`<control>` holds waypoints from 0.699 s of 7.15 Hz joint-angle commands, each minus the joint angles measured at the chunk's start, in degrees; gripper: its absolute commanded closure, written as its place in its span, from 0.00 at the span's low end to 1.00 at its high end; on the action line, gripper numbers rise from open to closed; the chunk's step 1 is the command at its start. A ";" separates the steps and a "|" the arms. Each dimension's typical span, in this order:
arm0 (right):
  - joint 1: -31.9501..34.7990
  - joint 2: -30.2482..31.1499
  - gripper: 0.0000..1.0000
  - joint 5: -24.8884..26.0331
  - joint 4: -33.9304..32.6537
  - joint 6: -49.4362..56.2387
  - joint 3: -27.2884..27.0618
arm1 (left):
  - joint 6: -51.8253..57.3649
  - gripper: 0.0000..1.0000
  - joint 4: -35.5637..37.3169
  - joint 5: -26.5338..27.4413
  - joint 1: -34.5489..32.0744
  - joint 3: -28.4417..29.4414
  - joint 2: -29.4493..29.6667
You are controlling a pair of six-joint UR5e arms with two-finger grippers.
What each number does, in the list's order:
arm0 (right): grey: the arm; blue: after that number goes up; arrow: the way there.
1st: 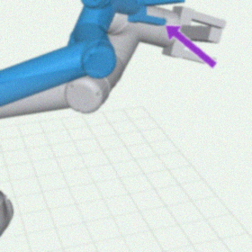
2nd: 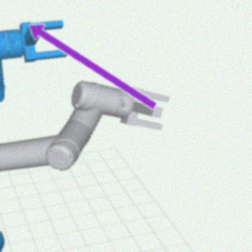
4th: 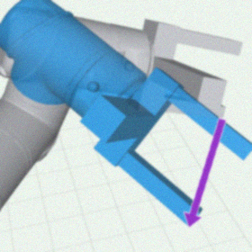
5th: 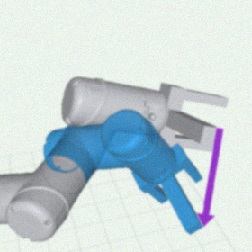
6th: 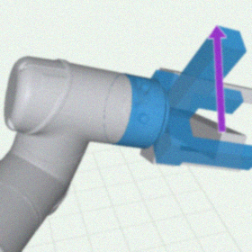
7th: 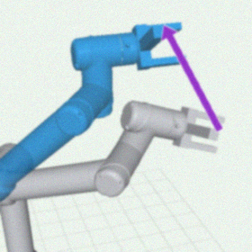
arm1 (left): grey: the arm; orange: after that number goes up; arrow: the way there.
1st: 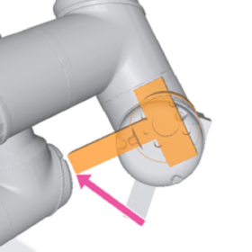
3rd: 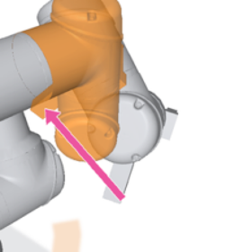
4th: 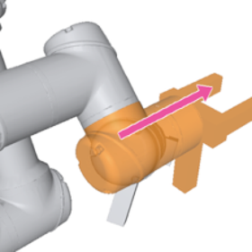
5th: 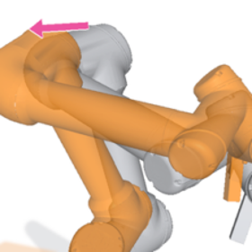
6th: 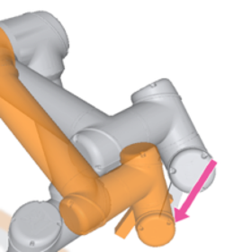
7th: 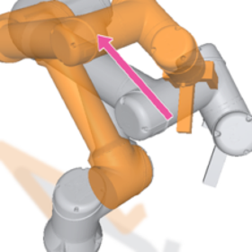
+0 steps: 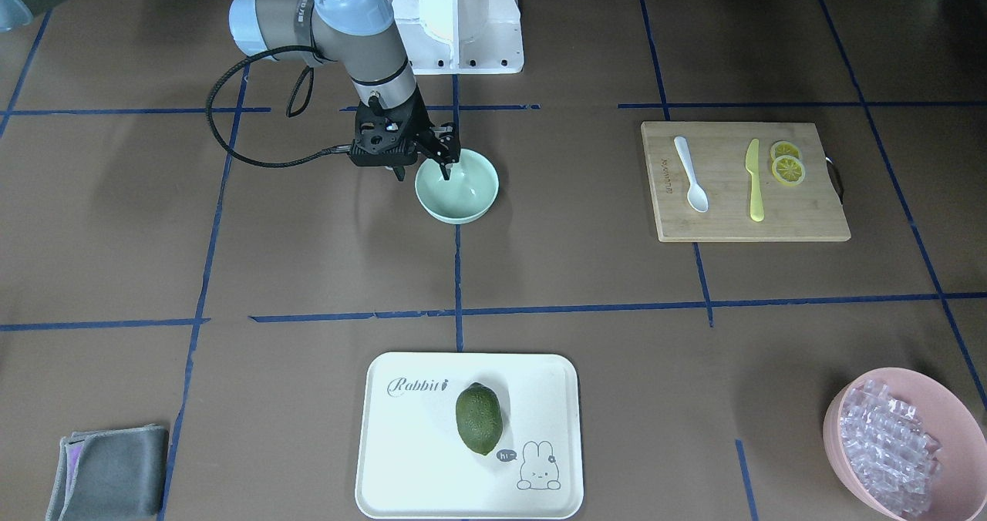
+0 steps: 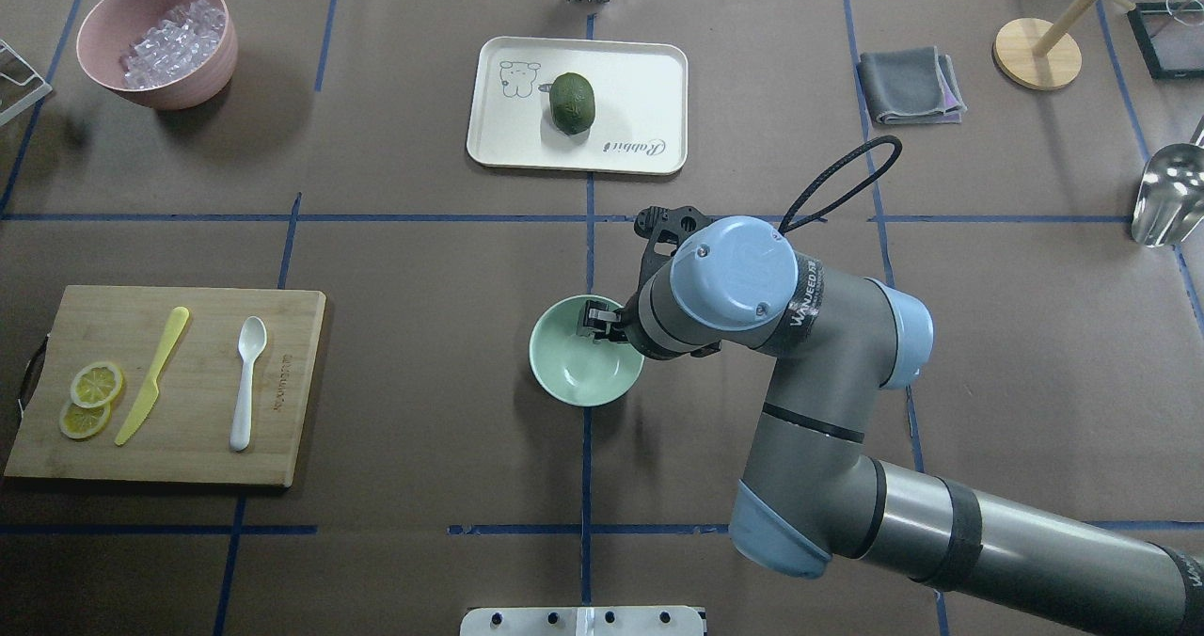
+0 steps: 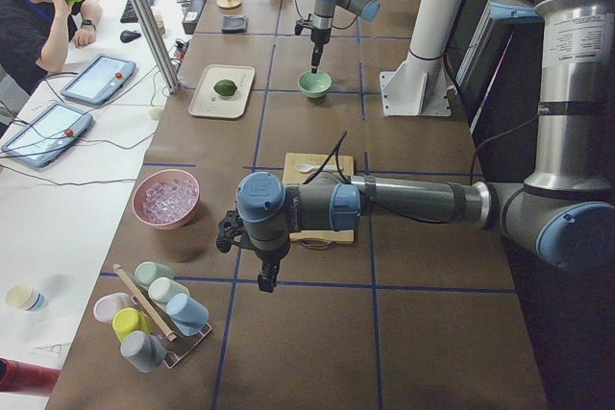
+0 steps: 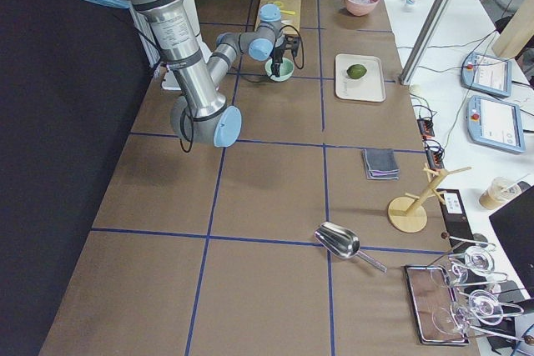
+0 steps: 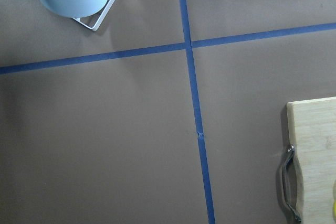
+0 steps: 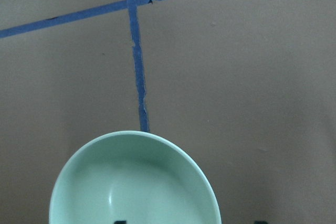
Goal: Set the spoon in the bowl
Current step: 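Release the bowl and lift the right gripper while the left arm reaches out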
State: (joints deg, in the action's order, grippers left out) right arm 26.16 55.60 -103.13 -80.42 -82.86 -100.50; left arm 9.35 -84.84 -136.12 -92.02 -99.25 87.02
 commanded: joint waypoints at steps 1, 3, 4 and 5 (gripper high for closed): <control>2.21 0.56 0.00 -0.41 -5.15 0.76 -2.93 | -9.73 0.00 0.20 0.24 2.79 -9.68 -0.35; 5.28 0.82 0.00 -0.50 -12.62 9.41 -5.66 | -25.00 0.00 -0.14 -0.11 11.03 -16.91 -0.44; 7.74 1.17 0.00 -1.54 -13.70 13.30 -6.71 | -32.13 0.00 -1.97 0.06 14.47 -19.03 -0.44; 11.76 3.79 0.00 -5.90 -13.62 17.69 -8.11 | -41.16 0.00 -6.26 0.32 18.94 -20.27 -0.53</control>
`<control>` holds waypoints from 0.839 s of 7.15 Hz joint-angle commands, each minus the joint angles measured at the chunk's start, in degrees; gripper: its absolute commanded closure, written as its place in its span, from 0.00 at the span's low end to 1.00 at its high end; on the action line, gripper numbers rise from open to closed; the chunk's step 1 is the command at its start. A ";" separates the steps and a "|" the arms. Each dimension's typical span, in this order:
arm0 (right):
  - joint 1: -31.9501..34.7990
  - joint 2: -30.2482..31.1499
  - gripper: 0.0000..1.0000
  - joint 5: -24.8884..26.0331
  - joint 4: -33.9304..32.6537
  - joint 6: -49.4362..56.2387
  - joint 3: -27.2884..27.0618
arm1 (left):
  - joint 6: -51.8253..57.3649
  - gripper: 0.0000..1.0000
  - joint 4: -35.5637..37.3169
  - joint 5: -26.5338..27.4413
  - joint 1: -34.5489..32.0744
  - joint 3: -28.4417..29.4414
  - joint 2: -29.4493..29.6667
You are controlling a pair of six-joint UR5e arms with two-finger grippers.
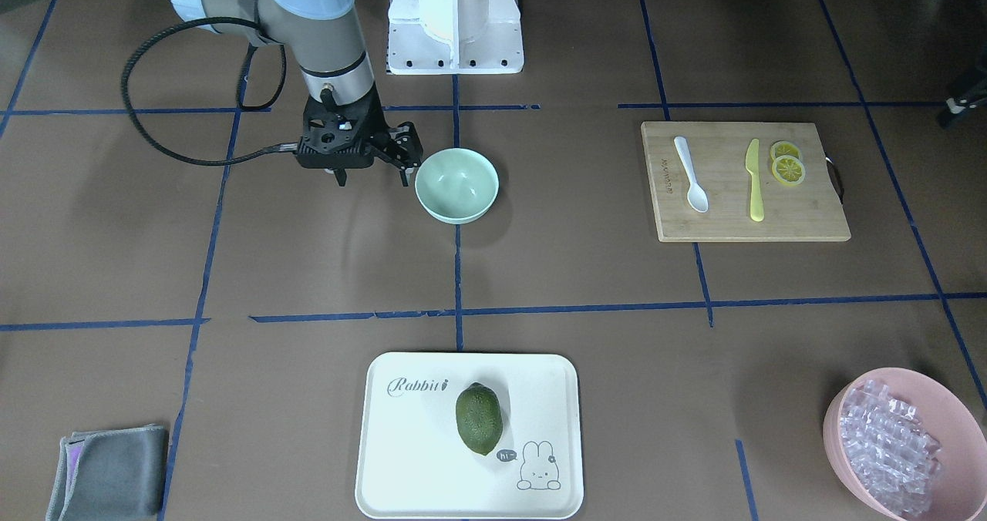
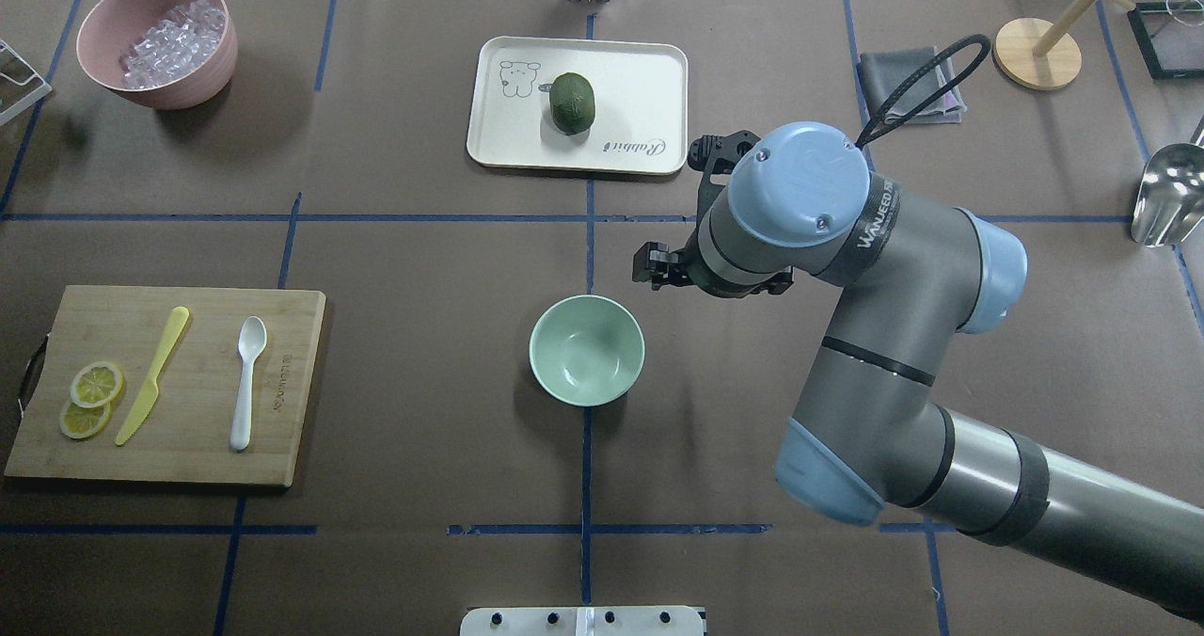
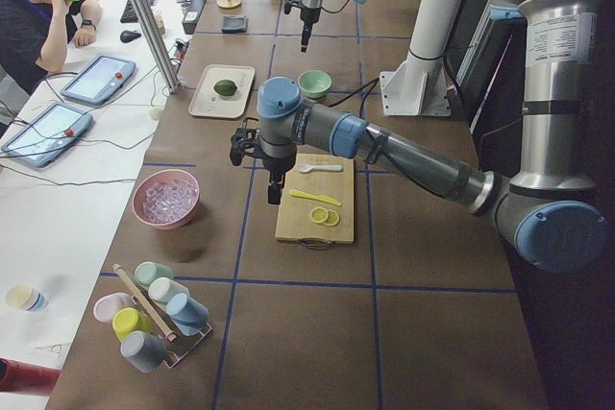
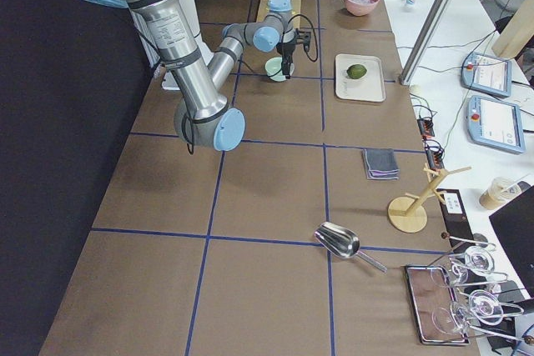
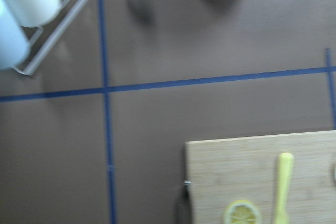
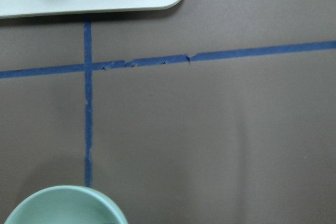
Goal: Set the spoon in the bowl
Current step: 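Release the bowl and lift the right gripper while the left arm reaches out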
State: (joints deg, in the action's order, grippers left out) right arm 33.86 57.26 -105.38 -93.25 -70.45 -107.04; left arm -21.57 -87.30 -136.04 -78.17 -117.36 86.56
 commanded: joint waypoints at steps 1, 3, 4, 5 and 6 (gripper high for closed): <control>8.45 4.24 0.00 -7.78 -0.88 10.54 -3.16 | -21.47 0.00 -9.76 2.77 10.61 -2.26 -0.07; 15.84 9.51 0.00 -13.87 -0.97 19.85 -4.84 | -39.60 0.00 -18.76 15.56 23.78 -2.35 -0.68; 17.97 11.53 0.00 -14.76 -0.97 23.91 -4.85 | -45.86 0.00 -21.57 21.11 29.77 -2.35 -0.60; 20.69 13.38 0.00 -16.25 -0.97 28.31 -4.85 | -50.97 0.00 -22.55 27.51 36.35 -2.26 -0.51; 23.93 15.75 0.00 -18.79 -0.88 33.31 -4.85 | -53.98 0.00 -22.56 32.10 41.47 -2.00 0.10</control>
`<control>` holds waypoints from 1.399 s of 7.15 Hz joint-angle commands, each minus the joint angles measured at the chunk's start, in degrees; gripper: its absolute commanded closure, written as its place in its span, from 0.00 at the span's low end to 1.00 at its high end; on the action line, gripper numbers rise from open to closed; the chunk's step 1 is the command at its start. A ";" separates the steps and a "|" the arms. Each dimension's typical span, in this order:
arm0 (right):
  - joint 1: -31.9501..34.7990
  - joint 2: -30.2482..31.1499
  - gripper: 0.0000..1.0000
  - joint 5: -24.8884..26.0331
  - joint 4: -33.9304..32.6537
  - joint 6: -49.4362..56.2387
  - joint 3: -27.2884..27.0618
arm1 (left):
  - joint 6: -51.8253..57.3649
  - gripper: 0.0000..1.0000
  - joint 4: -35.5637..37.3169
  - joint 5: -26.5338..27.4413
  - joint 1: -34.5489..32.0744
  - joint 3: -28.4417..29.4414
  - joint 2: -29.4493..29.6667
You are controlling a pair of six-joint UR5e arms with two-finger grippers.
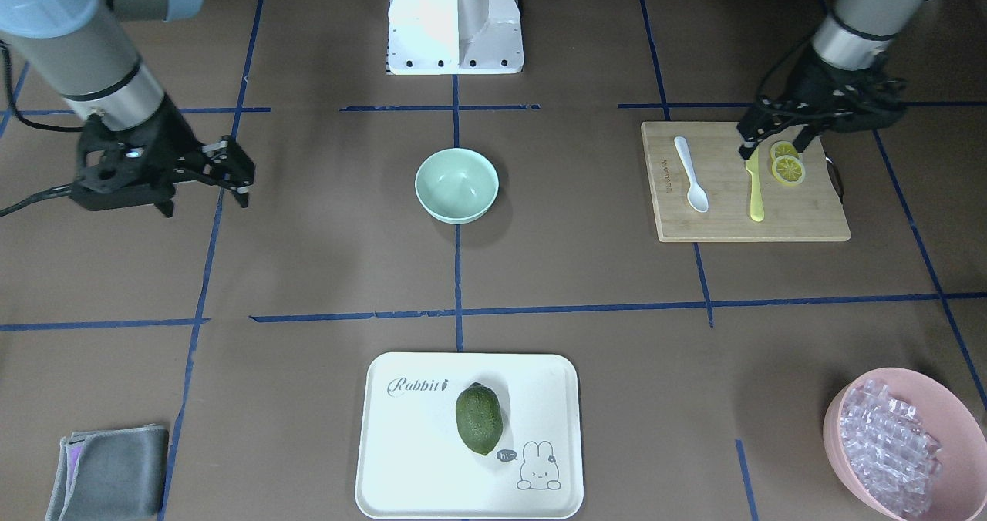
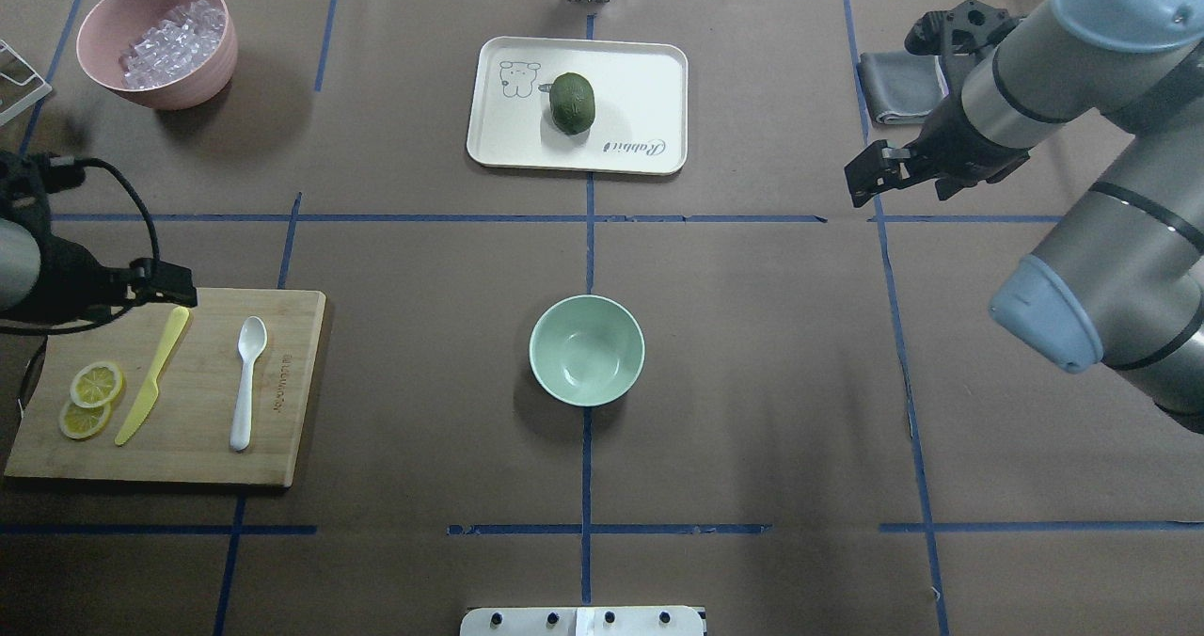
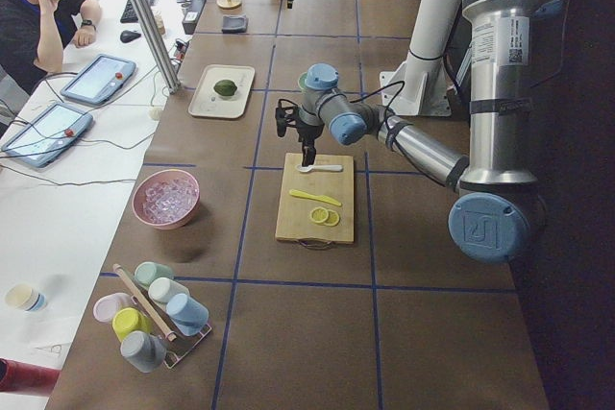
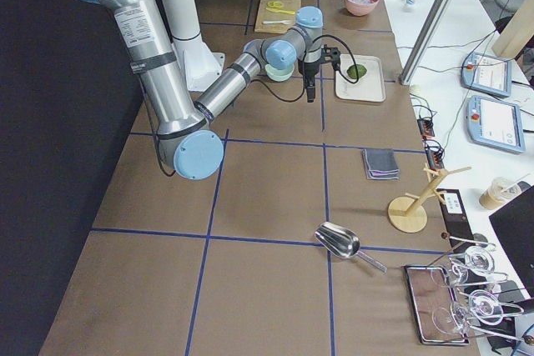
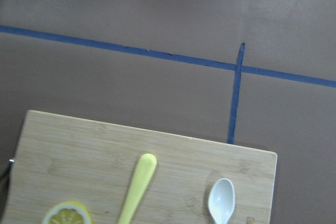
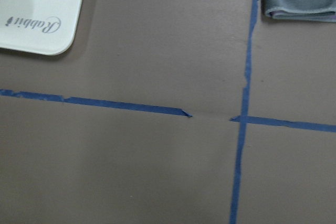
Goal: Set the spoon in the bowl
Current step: 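Lower the left gripper over the white spoon and close on its handle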
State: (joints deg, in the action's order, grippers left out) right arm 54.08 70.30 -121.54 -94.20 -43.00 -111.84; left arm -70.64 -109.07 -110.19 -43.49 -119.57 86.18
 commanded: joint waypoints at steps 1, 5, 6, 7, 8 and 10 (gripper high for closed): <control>5.75 4.39 0.00 -4.13 0.15 9.13 0.04 | -4.86 0.00 -0.88 7.00 8.41 1.35 1.26; 6.30 5.82 0.00 -4.41 0.68 9.78 0.04 | -4.77 0.00 -5.17 7.10 10.17 8.99 3.73; 6.30 5.82 0.00 -4.41 0.68 9.69 0.04 | -4.77 0.00 -5.97 7.01 10.36 10.05 3.99; 6.30 5.82 0.00 -4.41 0.68 9.69 0.04 | -4.77 0.00 -6.07 7.01 10.36 10.32 4.08; 6.21 5.90 0.00 -4.41 0.68 9.69 0.04 | -4.77 0.00 -6.07 7.01 10.53 10.41 4.08; 6.21 5.82 0.00 -4.32 0.68 9.69 0.13 | -5.03 0.01 -6.07 6.57 10.80 10.41 4.08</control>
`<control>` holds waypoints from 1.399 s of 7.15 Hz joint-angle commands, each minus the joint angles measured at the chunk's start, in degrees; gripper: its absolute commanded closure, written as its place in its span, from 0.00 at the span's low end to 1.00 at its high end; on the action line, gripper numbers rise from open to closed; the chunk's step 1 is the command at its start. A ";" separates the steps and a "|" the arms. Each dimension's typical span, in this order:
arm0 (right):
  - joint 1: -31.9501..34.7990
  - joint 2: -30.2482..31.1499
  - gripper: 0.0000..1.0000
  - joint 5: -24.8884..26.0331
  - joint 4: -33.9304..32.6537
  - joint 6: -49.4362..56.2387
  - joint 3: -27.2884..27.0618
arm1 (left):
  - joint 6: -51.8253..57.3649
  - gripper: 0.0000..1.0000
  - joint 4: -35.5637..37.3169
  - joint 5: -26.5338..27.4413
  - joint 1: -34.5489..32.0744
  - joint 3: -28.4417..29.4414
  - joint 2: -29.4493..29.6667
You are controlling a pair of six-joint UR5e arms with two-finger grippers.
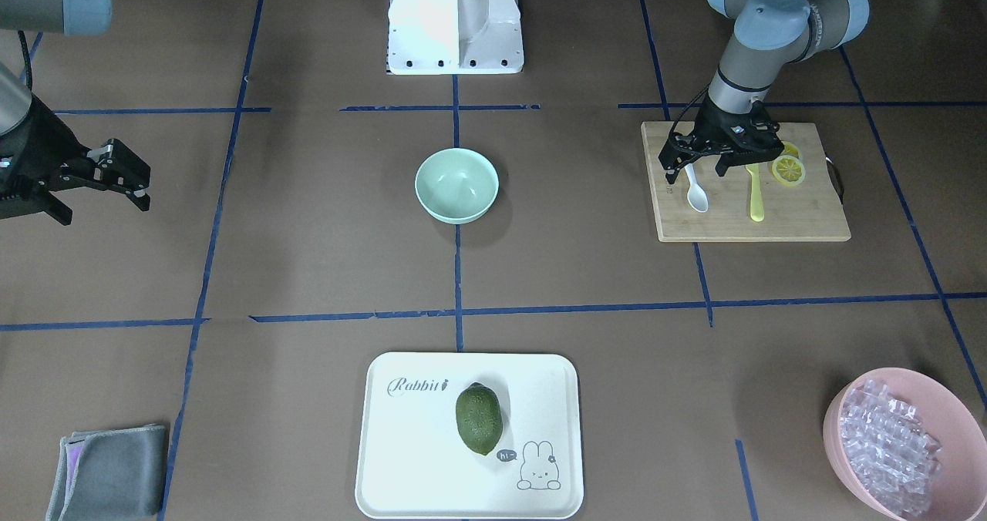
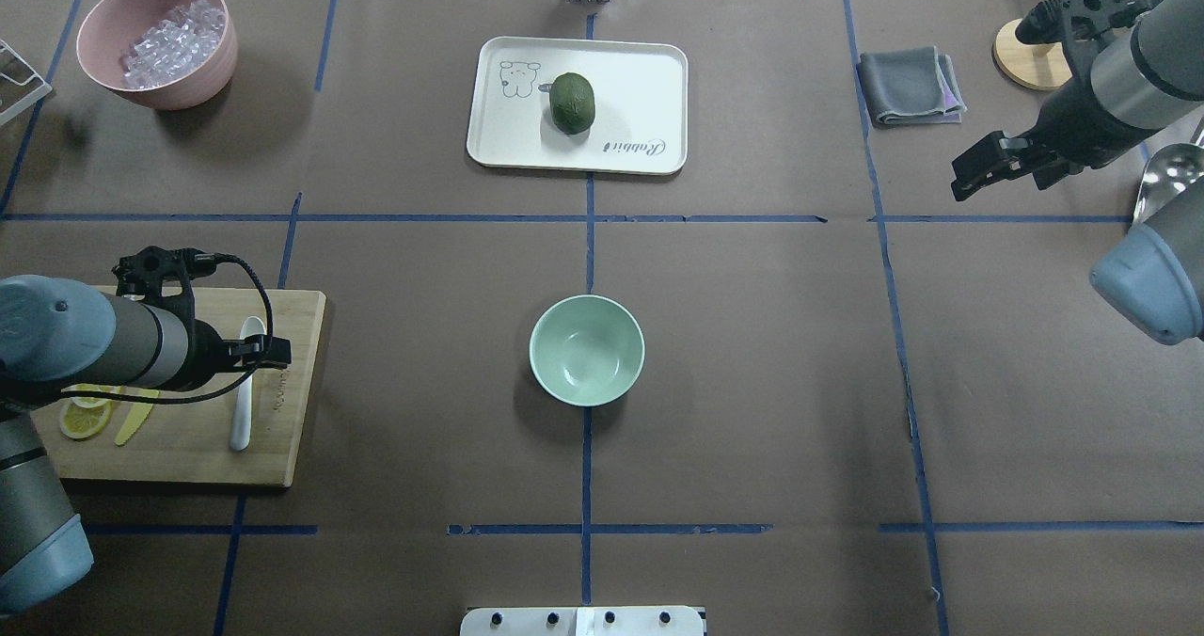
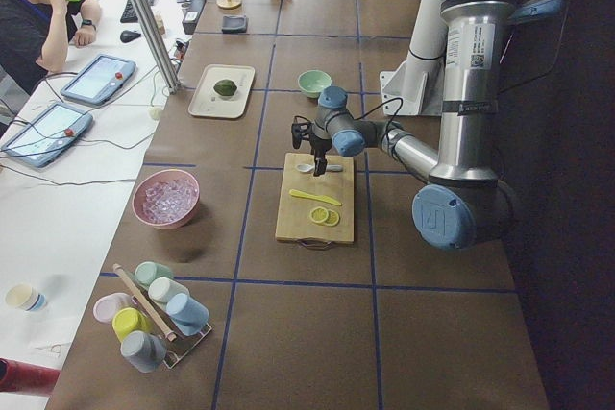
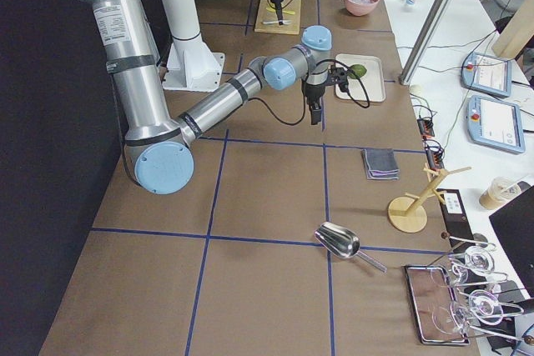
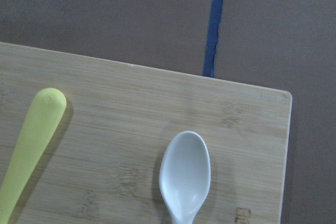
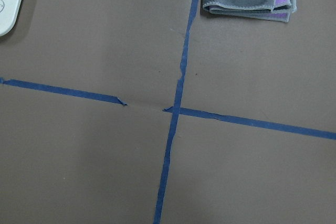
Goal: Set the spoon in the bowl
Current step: 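Lower the left gripper over the white spoon and close on its handle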
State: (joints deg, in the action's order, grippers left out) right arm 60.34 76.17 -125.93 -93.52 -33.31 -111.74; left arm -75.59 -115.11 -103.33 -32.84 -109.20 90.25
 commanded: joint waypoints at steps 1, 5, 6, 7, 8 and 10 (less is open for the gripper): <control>0.04 0.03 0.00 0.07 0.00 -0.09 -0.06 | -0.09 0.02 -0.02 -0.47 0.06 0.04 0.01; -0.05 0.03 0.00 0.16 0.00 -0.09 -0.06 | 0.09 0.03 0.06 -0.56 0.14 1.27 0.01; -0.05 0.03 0.00 0.16 0.00 -0.09 -0.06 | 0.09 0.03 -0.02 -0.65 0.14 1.27 0.10; -0.05 0.03 0.00 0.16 0.00 -0.09 -0.06 | 0.00 0.03 -0.02 -1.34 0.14 1.10 0.10; -0.05 0.03 0.00 0.07 0.00 -0.18 -0.06 | -0.17 0.05 -0.02 -1.96 0.06 1.01 0.10; 0.04 0.03 0.00 0.16 -0.09 -0.09 -0.06 | -0.09 0.42 -0.02 -1.97 0.06 0.83 0.01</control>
State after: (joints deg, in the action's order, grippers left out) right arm 60.31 76.20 -125.83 -93.57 -33.46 -111.79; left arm -75.72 -115.14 -105.20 -32.77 -108.34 90.30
